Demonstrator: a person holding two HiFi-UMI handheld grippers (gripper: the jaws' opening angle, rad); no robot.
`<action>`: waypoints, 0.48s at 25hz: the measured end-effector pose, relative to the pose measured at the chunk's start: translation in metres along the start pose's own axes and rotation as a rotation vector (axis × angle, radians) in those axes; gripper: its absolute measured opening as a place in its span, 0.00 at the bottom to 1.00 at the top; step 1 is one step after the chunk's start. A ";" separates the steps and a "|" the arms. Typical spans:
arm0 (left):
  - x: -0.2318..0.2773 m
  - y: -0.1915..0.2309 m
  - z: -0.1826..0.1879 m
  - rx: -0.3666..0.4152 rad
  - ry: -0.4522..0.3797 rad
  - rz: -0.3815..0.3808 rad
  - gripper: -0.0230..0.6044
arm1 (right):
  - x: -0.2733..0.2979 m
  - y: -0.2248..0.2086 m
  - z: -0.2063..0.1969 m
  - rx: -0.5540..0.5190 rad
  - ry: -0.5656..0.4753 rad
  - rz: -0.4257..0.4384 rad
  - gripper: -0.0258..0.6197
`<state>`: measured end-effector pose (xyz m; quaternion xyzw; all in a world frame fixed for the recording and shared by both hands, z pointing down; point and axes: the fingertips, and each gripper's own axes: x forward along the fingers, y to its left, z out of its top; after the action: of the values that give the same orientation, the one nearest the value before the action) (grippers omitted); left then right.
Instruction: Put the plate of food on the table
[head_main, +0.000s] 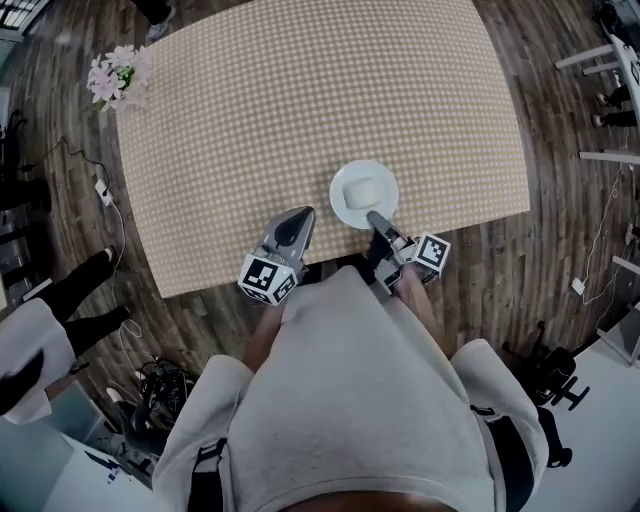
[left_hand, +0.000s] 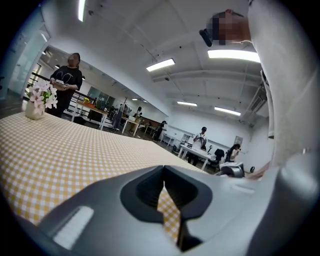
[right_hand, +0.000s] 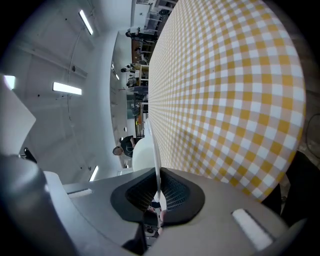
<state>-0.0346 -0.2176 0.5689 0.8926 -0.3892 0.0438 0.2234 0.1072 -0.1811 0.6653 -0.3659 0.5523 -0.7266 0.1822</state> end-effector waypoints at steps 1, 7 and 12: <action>0.001 0.002 -0.002 -0.003 0.004 0.002 0.05 | 0.000 -0.002 -0.001 0.005 0.003 -0.002 0.07; 0.005 0.007 -0.013 -0.026 0.019 0.006 0.05 | 0.001 -0.016 0.001 0.026 0.003 -0.019 0.07; 0.009 0.007 -0.013 -0.027 0.020 0.008 0.05 | 0.004 -0.019 0.009 0.014 0.007 -0.024 0.07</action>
<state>-0.0324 -0.2218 0.5853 0.8875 -0.3910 0.0486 0.2390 0.1137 -0.1831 0.6854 -0.3688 0.5434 -0.7338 0.1739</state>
